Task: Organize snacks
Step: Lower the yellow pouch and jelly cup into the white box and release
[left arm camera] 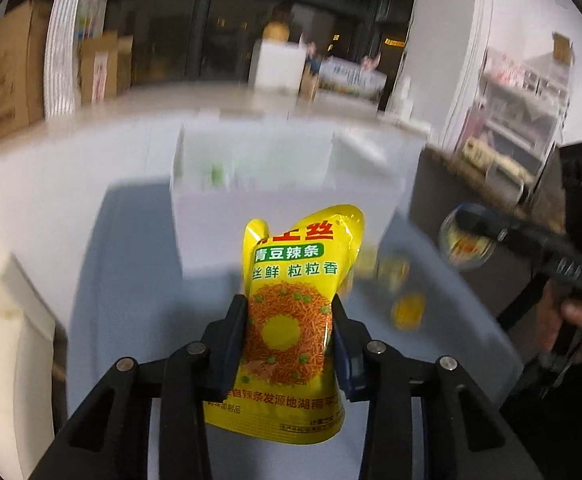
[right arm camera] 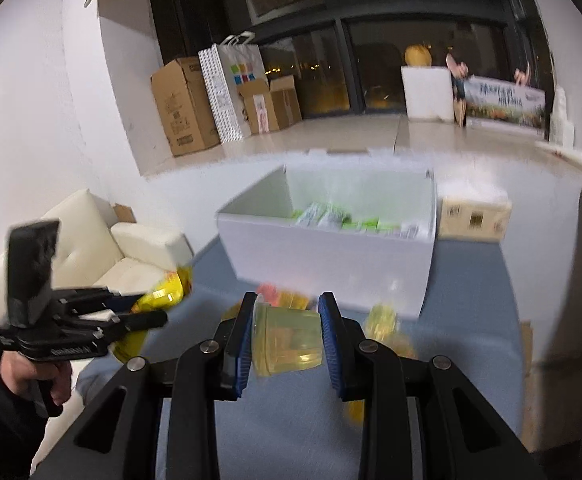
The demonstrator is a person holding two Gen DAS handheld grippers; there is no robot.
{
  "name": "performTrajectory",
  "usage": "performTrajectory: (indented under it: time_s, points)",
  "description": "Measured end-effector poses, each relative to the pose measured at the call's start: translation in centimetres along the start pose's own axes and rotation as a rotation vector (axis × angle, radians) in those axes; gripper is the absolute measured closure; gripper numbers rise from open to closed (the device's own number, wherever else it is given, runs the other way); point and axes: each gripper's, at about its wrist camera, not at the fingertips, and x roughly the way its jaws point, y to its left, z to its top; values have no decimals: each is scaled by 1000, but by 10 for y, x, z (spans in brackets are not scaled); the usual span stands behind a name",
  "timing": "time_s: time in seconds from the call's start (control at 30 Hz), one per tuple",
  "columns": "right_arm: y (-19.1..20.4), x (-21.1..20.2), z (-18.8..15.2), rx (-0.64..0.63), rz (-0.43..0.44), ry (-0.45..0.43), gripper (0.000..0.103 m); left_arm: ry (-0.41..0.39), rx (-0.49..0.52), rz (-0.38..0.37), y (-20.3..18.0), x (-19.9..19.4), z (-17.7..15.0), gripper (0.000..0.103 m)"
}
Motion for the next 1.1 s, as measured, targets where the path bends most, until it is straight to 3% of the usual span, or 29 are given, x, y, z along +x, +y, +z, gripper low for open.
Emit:
performTrajectory:
  time_s: [0.13, 0.3, 0.37, 0.4, 0.43, 0.47, 0.5, 0.6, 0.73, 0.93, 1.1]
  points:
    - [-15, 25, 52, -6, -3, -29, 70, -69, 22, 19, 2, 22, 68, 61]
    - [-49, 75, 97, 47, -1, 5, 70, -47, 12, 69, 16, 80, 131, 58]
    - [-61, 93, 103, 63, -26, 32, 69, -25, -3, 88, 22, 98, 141, 39]
    - [-68, 102, 104, 82, -47, 53, 65, -12, -13, 122, 24, 110, 144, 12]
    - [-74, 108, 105, 104, -64, 72, 36, -6, -10, 151, 25, 113, 145, 0]
    - [-77, 109, 103, 119, -76, 73, 5, -12, -2, 164, 26, 116, 144, 0]
    - [-82, 106, 100, 139, -83, 47, 1, -6, 8, 167, 26, 117, 140, 0]
    - [-90, 96, 93, 185, -50, 26, 0, 9, 1, 178, 28, 117, 135, 0]
    - [-89, 83, 88, 150, -72, 6, 0, 6, -31, 188, 32, 110, 130, 0]
    - [-85, 52, 83, 139, -56, -43, 0, -31, 23, 202, 20, 81, 121, 0]
    - [-68, 10, 55, 122, -37, -82, 0, -83, 41, 167, -2, 36, 83, 0]
